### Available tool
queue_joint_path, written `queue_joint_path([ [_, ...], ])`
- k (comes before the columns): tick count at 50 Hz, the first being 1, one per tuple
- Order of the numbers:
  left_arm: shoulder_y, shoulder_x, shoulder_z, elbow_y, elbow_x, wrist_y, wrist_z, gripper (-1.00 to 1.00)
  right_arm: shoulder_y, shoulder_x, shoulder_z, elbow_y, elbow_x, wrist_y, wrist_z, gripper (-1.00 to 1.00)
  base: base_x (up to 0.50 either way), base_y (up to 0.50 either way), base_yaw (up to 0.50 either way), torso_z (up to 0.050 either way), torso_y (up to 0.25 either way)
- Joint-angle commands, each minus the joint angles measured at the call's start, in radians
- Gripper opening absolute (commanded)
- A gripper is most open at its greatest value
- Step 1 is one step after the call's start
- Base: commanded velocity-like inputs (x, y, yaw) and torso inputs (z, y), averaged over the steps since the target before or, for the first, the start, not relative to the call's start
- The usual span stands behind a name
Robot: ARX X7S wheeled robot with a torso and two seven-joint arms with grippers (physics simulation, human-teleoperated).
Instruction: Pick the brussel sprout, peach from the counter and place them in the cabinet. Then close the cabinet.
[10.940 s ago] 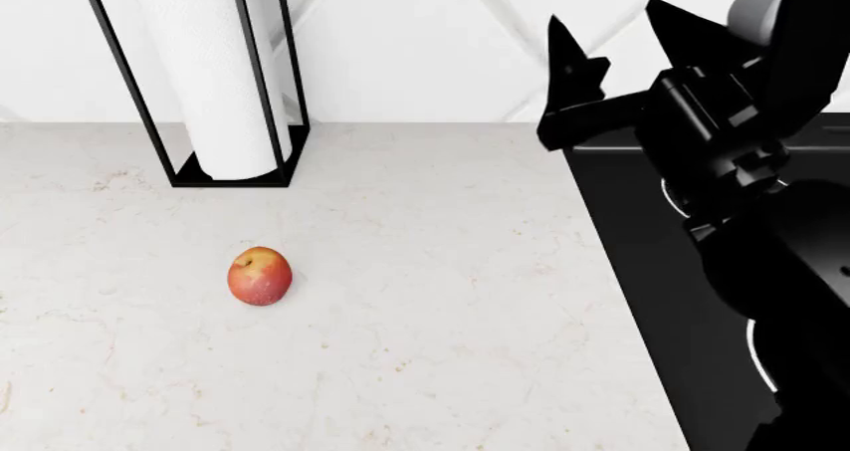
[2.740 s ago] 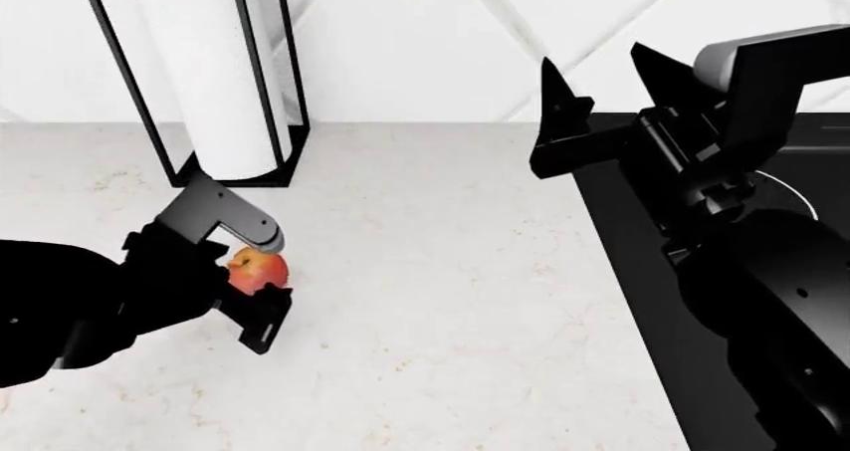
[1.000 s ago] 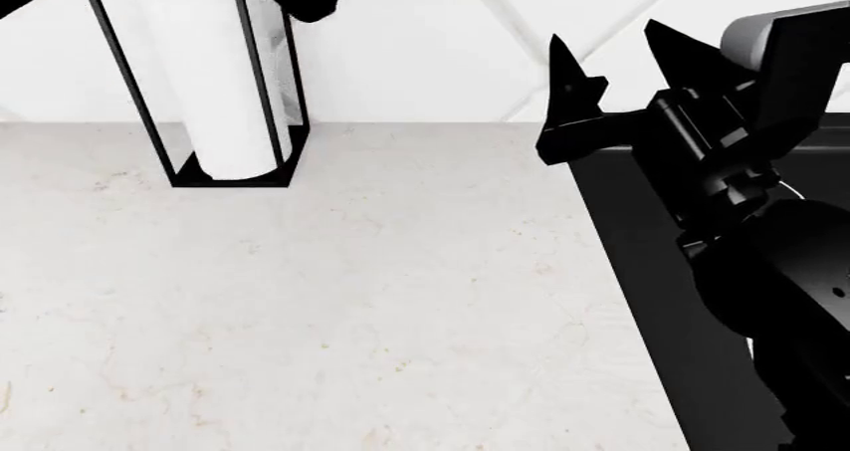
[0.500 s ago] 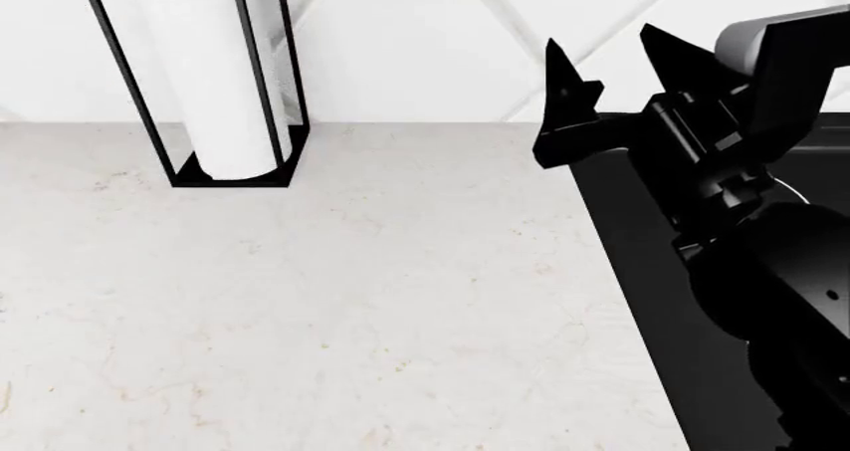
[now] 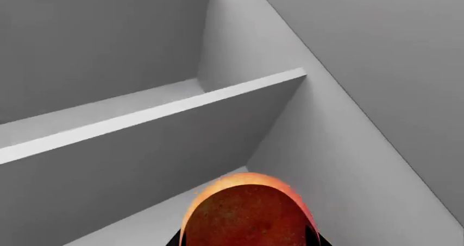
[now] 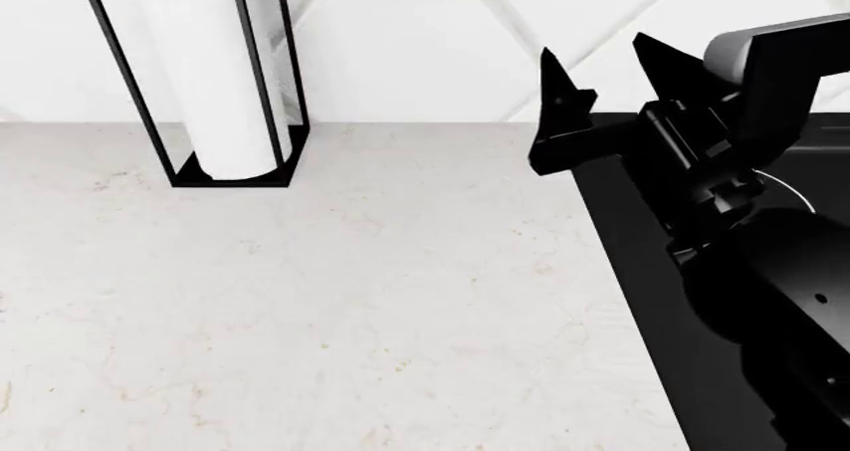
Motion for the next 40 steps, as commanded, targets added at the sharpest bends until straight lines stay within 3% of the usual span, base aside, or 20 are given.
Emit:
queue_joint_path([
  [1,-0.070,0.090,0.046,-0.305,0.126,0.141,0.112,-1.00,-0.008,-0.004,-0.011,0.009,-0.006,-0.010,-0.001,1.00,0.00,0.00,0.00,0.000,0.000],
  [18,-0.171,0.285,0.022,-0.815,0.198,0.270,0.313,-1.00,-0.025,-0.005,-0.015,0.023,-0.013,-0.037,-0.012,1.00,0.00,0.00,0.00,0.000,0.000],
  [20,-0.172,0.303,-0.056,-0.834,0.271,0.231,0.313,-1.00,-0.025,-0.004,-0.015,0.023,-0.012,-0.038,-0.013,1.00,0.00,0.00,0.00,0.000,0.000],
  [23,-0.172,0.305,-0.083,-0.828,0.273,0.156,0.291,-1.00,-0.023,-0.002,-0.013,0.022,-0.009,-0.035,-0.010,1.00,0.00,0.00,0.00,0.000,0.000],
  [28,-0.172,0.306,-0.032,-0.836,0.213,0.092,0.263,-1.00,-0.026,0.003,-0.008,0.021,-0.005,-0.034,-0.008,1.00,0.00,0.00,0.00,0.000,0.000],
  [34,-0.172,0.306,-0.082,-0.848,0.264,0.062,0.255,-1.00,-0.027,0.006,-0.005,0.018,-0.001,-0.035,-0.007,1.00,0.00,0.00,0.00,0.000,0.000],
  [40,-0.172,0.306,-0.061,-0.876,0.245,0.064,0.240,-1.00,-0.030,0.008,-0.004,0.023,-0.001,-0.040,-0.008,1.00,0.00,0.00,0.00,0.000,0.000],
])
